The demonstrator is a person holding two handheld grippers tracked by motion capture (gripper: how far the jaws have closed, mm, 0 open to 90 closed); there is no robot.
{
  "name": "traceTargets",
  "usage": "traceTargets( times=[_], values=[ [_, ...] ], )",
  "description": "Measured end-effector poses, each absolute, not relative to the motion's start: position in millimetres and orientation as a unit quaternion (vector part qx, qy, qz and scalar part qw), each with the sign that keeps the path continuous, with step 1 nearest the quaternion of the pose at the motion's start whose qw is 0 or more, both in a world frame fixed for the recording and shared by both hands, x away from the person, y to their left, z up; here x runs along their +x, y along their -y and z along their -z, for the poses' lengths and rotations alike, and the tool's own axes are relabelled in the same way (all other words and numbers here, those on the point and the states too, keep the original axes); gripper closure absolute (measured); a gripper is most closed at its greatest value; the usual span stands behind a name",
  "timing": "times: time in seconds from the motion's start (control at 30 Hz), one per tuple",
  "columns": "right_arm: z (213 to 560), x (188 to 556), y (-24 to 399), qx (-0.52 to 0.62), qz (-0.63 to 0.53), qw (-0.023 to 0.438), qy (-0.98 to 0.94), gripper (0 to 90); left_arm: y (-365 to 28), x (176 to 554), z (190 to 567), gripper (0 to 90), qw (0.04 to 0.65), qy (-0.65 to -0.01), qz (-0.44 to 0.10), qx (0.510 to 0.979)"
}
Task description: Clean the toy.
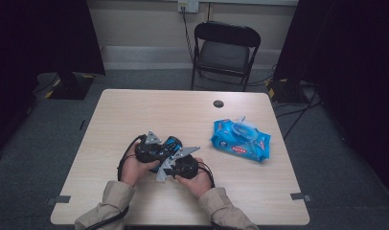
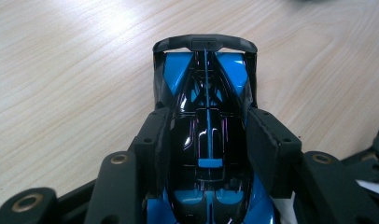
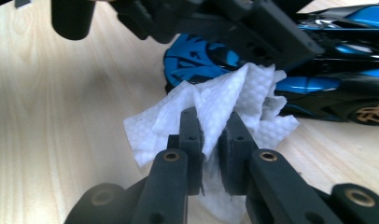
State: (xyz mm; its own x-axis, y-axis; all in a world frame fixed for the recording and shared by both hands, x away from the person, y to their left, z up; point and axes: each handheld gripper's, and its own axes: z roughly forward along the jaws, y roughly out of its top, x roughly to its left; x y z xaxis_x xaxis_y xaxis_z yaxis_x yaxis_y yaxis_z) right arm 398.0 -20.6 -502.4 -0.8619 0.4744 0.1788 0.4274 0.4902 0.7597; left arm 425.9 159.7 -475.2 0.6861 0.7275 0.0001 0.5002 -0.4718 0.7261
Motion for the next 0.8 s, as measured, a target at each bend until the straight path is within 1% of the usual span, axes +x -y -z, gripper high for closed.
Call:
traceTargets(
  times=[0.8],
  values=[
    [503,388,10,0.239,-0.438,0.010,-0.867,81.0,-159,426,475,51.2,0.361,-0.364,-0.157,0.844]
  ],
)
